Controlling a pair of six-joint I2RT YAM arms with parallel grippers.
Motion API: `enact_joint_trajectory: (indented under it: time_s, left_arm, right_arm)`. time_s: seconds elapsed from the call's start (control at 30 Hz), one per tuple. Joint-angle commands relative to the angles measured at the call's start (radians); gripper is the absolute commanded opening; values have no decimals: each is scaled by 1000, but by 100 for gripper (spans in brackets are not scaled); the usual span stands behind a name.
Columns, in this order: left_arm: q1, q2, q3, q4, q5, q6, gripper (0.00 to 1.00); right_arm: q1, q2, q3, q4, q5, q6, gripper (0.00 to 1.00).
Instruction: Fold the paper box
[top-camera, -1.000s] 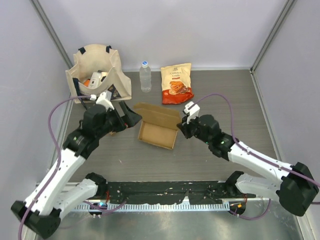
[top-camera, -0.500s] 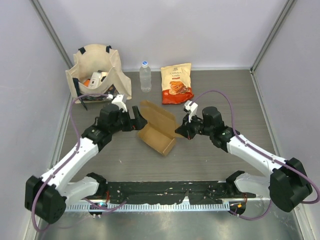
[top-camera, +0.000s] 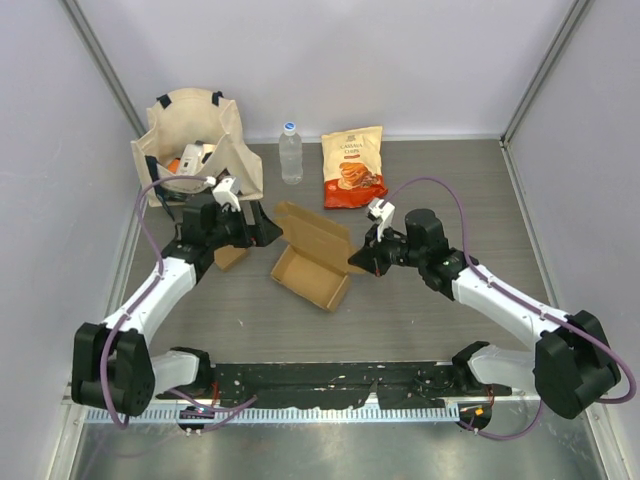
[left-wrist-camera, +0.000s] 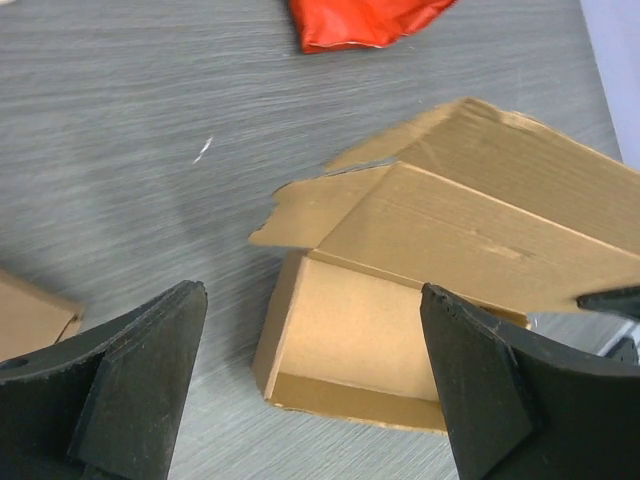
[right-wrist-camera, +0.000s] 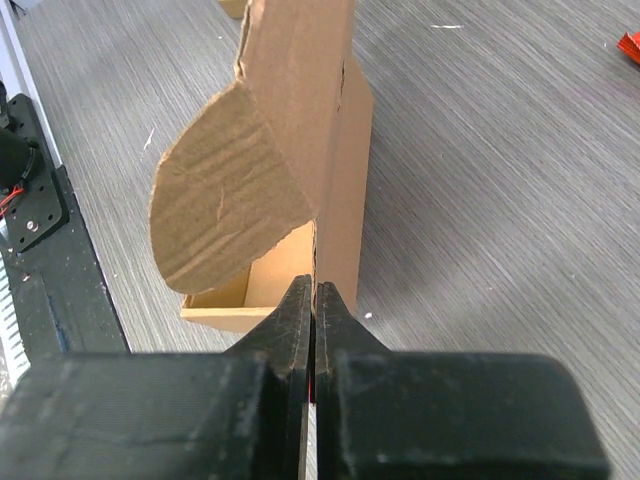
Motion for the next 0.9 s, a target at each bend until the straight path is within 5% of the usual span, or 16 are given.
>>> enact_joint_trajectory:
  time_s: [0.0,0.2,0.27,0.53,0.7,0.87]
  left_arm:
    - [14,65,26,155,181,108,93]
    - [66,273,101,326,496,73,92]
    - [78,379,155,314,533,74,100]
    - [169,481,218,343,588,74,100]
    - [143,545,220,437,676,13,81]
    - [129,577,209,561,714,-100,81]
  right_arm:
    - [-18,29,52,94,-72,3,1]
    - [-34,75,59,128,-136,3,1]
    - [-46,82,64,134,-155,6,1]
    - [-78,88,55,159,-199,16,1]
    - [-84,111,58,166,-206,19,1]
    - [-86,118,67,163,-219,19,1]
